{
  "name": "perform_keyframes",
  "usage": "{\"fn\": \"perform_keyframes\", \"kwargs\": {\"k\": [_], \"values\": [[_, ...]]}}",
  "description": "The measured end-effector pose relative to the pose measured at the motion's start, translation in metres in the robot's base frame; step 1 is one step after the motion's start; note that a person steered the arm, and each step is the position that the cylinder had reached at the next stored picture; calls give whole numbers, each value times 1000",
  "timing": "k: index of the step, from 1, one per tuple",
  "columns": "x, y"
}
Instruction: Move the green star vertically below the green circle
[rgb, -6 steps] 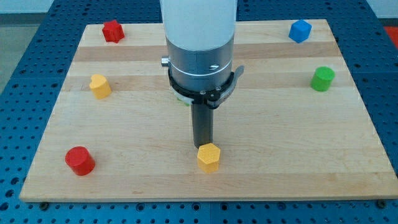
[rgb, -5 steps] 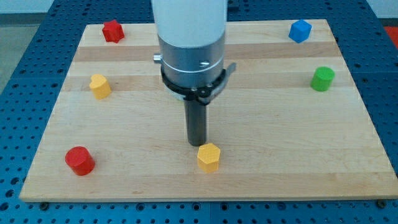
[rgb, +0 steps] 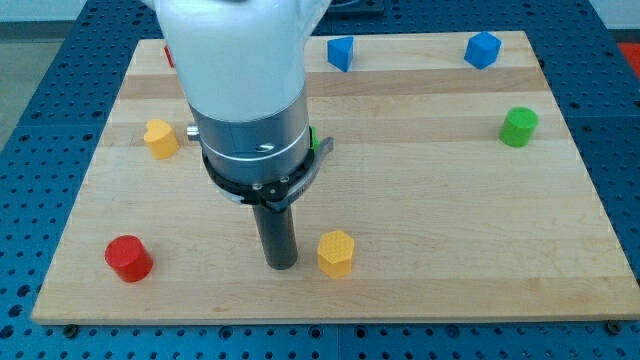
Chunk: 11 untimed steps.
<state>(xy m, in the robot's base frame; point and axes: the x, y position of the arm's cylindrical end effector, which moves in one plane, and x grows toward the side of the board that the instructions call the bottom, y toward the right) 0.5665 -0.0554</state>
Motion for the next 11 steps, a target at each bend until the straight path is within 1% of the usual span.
{"fn": "perform_keyframes", "kwargs": {"k": [5, 6, 7, 8, 9, 11], "values": [[0, 43], [-1, 27], [-15, -12], [-45, -43], [-80, -59], [-141, -57]]}}
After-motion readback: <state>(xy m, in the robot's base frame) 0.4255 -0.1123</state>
